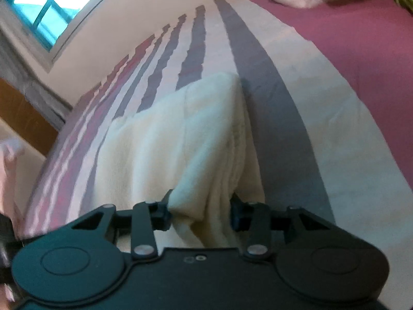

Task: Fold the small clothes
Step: 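Grasp the bundle end with the right tool while the left tool grasps it too, then lift the bundle end and fold it over the bundle with both tools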

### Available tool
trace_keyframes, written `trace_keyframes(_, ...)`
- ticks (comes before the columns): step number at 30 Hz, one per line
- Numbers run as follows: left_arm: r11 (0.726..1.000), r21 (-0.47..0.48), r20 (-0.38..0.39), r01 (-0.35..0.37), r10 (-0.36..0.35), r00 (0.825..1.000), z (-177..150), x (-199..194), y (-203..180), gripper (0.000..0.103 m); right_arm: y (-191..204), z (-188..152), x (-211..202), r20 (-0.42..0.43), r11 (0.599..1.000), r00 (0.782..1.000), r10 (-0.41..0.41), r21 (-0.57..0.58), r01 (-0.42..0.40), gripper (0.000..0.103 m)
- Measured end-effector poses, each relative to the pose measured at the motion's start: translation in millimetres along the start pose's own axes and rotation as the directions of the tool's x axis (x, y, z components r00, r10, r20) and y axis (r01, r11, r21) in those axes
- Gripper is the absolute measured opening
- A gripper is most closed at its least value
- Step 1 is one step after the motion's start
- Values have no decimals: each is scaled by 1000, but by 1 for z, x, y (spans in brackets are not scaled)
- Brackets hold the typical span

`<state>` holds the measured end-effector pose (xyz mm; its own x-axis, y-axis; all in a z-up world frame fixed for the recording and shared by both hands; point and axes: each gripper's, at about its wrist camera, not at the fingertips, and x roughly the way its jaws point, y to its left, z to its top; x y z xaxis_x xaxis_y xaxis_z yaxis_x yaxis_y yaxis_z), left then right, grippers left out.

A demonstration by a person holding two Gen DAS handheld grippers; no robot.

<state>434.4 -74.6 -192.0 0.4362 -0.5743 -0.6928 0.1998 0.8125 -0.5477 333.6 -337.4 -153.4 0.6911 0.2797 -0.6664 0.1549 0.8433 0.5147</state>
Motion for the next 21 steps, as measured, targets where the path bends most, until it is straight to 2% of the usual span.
trace_keyframes(2,1000,-18,-3,21,-21,1000,1,5,5,45,-5,2,5,-4,999,1000,28,45,-28,52)
trace_keyframes(5,1000,-9,-6,12,-12,1000,1,9,2,46,-6,5,12,-5,996,999,43,77,-42,55)
trace_keyframes(7,1000,1,-6,-13,13,1000,0,8,-3,45,-2,5,16,-3,997,1000,31,73,-30,52)
trace_keyframes(10,998,45,11,-48,48,999,-2,2,-13,38,8,-1,11,12,999,1000,24,42,-24,35)
trace_keyframes(13,996,70,34,-59,56,998,-2,-6,-20,34,19,-7,2,51,1000,999,5,0,-5,32)
trace_keyframes(21,995,94,72,-47,40,997,6,-37,-23,32,55,-3,-19,115,993,993,10,-118,3,32)
